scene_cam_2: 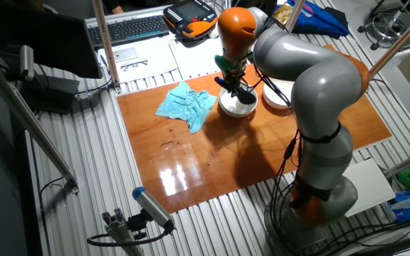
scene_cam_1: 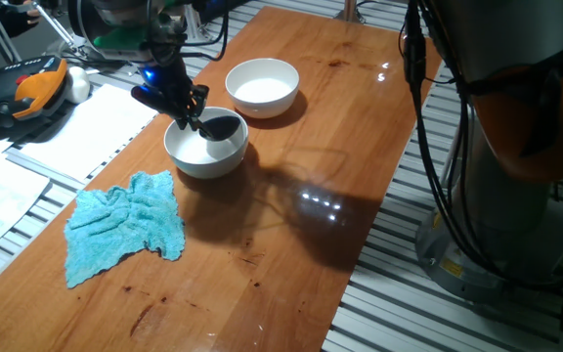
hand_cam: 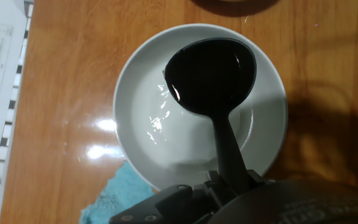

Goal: Scoop water with a large spoon from one bowl to another

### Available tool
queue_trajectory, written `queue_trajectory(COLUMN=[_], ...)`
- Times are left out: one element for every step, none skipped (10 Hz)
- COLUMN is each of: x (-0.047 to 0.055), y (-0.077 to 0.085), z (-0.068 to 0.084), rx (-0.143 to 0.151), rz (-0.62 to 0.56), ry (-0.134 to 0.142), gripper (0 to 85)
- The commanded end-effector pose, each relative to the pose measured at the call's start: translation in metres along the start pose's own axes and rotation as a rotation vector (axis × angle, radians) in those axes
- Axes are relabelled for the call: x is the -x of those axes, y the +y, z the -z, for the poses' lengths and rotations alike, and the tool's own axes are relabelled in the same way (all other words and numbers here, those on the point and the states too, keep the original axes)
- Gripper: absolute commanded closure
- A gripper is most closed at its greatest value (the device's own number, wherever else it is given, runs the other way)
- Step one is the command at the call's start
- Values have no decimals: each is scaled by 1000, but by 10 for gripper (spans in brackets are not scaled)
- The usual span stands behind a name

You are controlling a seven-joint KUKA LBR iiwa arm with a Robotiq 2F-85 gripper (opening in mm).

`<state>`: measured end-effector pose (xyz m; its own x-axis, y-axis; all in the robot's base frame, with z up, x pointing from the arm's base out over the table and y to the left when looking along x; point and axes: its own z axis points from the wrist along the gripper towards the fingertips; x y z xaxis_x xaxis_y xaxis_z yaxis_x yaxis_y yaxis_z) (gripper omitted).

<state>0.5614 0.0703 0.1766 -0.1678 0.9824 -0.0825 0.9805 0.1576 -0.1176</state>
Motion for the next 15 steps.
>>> queue_trajectory(x=[0,0,0,0,-1,-2,-2,-2,-2,-3,-3,-3,-3,-3,-4], y=[0,0,0,0,0,0,-1,-1,-1,-1,-1,-1,-1,-1,-1], z=[0,0,0,0,1,2,2,2,2,3,3,3,3,3,4], rx=[-5,-10,-13,-13,-10,-12,-15,-17,-17,-16,-17,-19,-20,-23,-24], rz=[2,10,20,23,24,23,29,37,42,43,43,42,42,43,40], ry=[-2,-17,-33,-40,-40,-49,-64,-81,-96,-98,-98,-102,-107,-111,-110], gripper=[850,850,850,850,850,850,850,850,850,850,850,850,850,850,850])
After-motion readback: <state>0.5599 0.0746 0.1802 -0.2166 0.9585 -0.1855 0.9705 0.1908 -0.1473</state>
